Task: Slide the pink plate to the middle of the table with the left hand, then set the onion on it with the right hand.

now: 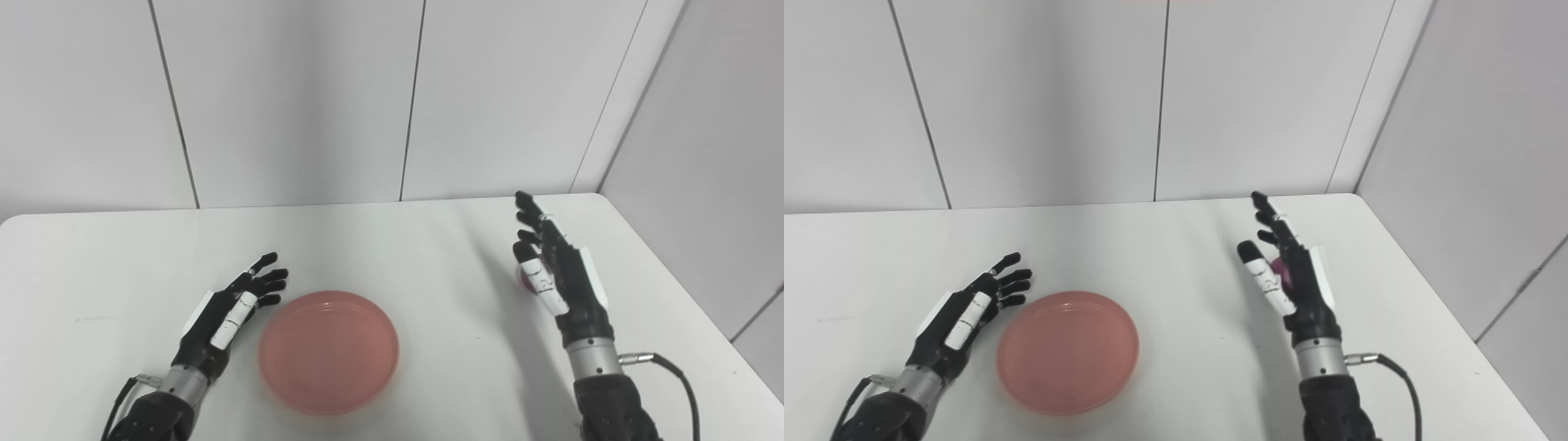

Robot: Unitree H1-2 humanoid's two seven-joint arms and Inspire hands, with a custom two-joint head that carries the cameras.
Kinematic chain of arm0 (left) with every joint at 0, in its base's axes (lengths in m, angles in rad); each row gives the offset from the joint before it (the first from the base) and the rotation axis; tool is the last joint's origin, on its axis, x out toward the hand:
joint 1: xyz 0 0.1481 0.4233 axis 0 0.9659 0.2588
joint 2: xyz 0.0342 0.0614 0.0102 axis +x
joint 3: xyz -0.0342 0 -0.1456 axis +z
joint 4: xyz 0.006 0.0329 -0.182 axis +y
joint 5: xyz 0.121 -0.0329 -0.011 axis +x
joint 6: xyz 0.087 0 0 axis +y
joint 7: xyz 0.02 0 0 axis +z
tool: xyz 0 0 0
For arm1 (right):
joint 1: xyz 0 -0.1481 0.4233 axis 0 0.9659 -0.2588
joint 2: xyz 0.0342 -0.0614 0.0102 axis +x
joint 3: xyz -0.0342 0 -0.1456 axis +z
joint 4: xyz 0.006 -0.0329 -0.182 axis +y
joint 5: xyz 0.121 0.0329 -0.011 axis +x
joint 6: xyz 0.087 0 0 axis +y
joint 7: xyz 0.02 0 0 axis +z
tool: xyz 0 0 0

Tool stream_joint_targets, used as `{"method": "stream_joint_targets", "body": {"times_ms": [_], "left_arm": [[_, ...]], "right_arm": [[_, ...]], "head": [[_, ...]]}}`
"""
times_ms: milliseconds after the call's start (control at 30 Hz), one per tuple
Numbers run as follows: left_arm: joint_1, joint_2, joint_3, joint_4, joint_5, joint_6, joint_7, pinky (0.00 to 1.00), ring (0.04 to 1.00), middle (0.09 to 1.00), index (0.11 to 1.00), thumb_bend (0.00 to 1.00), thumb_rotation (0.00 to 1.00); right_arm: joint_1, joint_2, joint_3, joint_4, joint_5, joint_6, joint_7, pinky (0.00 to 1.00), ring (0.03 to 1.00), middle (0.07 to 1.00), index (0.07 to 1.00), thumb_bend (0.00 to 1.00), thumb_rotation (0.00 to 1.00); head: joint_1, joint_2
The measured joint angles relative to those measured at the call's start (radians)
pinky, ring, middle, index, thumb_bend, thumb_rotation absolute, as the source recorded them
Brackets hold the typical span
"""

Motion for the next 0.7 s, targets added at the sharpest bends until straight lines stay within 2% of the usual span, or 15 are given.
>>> {"method": "stream_joint_targets", "body": {"times_ms": [133,267,333,433,533,700], "left_arm": [[-0.003,0.000,0.003,0.007,0.000,-0.002,-0.006,0.84,0.852,0.849,0.884,0.77,0.87],[-0.005,0.000,0.006,0.011,0.000,-0.004,-0.009,0.85,0.857,0.852,0.884,0.78,0.87],[-0.008,0.000,0.006,0.016,0.000,-0.005,-0.012,0.85,0.858,0.852,0.884,0.78,0.87],[-0.010,0.001,0.006,0.020,0.000,-0.007,-0.013,0.85,0.858,0.852,0.885,0.79,0.87],[-0.012,0.002,0.007,0.023,0.000,-0.008,-0.014,0.84,0.853,0.848,0.885,0.80,0.87],[-0.013,0.002,0.006,0.023,0.000,-0.009,-0.016,0.85,0.856,0.851,0.887,0.79,0.87]], "right_arm": [[-0.029,-0.083,-0.004,0.039,-0.078,0.000,0.003,0.86,0.923,0.936,0.910,0.89,1.00],[-0.050,-0.130,0.003,0.070,-0.157,0.005,0.009,0.79,0.889,0.909,0.896,0.89,0.94],[-0.065,-0.169,0.025,0.087,-0.237,0.034,0.034,0.76,0.873,0.895,0.897,0.89,0.93],[-0.090,-0.216,0.044,0.088,-0.320,0.065,0.074,0.73,0.839,0.869,0.889,0.92,0.87],[-0.125,-0.241,0.066,0.128,-0.388,0.093,0.099,0.69,0.829,0.859,0.874,0.99,0.68],[-0.162,-0.264,0.101,0.189,-0.451,0.126,0.148,0.64,0.838,0.876,0.863,1.00,0.46]], "head": [[-0.005,-0.005],[-0.008,-0.006],[-0.008,-0.006],[-0.006,-0.006],[-0.009,-0.006],[-0.008,-0.006]]}}
